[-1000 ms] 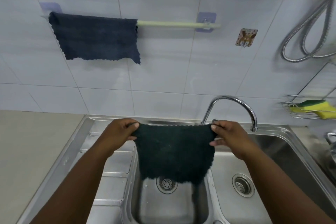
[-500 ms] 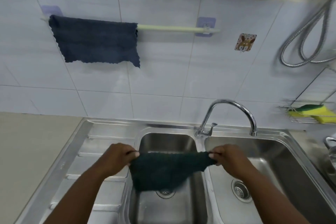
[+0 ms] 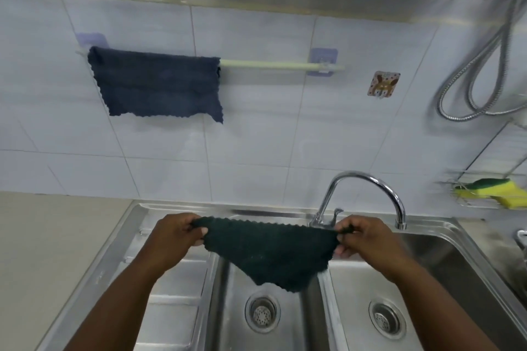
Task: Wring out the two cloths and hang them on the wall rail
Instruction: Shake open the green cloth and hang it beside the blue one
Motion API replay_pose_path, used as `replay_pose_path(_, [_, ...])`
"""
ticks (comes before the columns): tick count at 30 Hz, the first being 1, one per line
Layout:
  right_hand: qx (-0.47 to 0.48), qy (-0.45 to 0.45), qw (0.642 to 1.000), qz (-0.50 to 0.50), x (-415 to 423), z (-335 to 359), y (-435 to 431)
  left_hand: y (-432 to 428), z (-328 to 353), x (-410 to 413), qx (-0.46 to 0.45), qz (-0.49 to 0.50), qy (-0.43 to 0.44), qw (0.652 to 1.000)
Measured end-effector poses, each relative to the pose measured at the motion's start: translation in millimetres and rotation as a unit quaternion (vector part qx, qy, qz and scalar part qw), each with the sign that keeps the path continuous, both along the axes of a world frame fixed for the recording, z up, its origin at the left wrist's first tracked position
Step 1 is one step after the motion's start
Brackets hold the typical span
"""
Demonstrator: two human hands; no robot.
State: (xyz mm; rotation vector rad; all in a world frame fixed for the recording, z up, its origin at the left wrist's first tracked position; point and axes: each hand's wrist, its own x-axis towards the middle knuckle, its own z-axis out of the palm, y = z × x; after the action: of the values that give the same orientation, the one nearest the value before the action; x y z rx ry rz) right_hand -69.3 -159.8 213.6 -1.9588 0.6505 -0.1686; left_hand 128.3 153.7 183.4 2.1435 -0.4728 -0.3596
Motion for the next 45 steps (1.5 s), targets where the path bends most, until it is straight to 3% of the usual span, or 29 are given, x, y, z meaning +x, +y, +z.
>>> replay_pose_path(6, [-0.099,-0.108,0.983,-0.108,28.7,25.3,-3.8,-15.2,26.9,12.0,-0.059,0.107,-0.132,0.984])
replay_pose_path(9, [-0.024,-0.173,0.973,-0.15,50.6,50.5,-7.1,-31.5,61.5,20.9,-0.112,0.15,-0.096,0.977])
replay_pose_path(12, [0.117,-0.252,0.948,-0.157,74.8,85.6,-6.2,-48.2,102.8,32.6,-0.248,0.153,-0.009,0.957])
replay_pose_path(14, [0.135,-0.307,0.932,-0.135,86.9,108.4,-6.1,-56.2,128.8,43.0,-0.322,0.146,0.012,0.935])
replay_pose_path(17, [0.029,-0.343,0.935,-0.081,99.6,137.3,-8.1,-64.7,164.4,58.5,-0.376,0.135,-0.029,0.916])
replay_pose_path(21, [-0.098,-0.346,0.932,-0.043,118.1,165.0,-13.2,-68.8,200.1,75.2,-0.383,0.136,-0.121,0.906])
replay_pose_path(24, [-0.126,-0.362,0.923,-0.025,136.3,177.0,-15.1,-70.5,218.0,91.6,-0.396,0.141,-0.153,0.895])
replay_pose_path(30, [-0.162,-0.377,0.911,-0.035,176.2,201.7,-25.3,-89.6,241.1,128.2,-0.431,0.127,-0.118,0.886])
replay_pose_path(34, [-0.203,-0.357,0.911,-0.017,199.4,210.2,-35.9,-100.6,242.8,157.2,-0.397,0.129,-0.149,0.896])
replay_pose_path(40, [-0.463,-0.188,0.864,0.062,213.3,182.4,-52.7,-109.2,214.5,175.6,-0.252,0.075,-0.303,0.916])
replay_pose_path(41, [-0.501,-0.162,0.847,0.072,214.5,174.5,-55.1,-109.3,204.7,179.8,-0.206,0.061,-0.351,0.912])
replay_pose_path(45, [-0.676,-0.131,0.724,0.04,225.2,157.5,-59.0,-108.4,176.4,194.4,-0.015,0.024,-0.469,0.883])
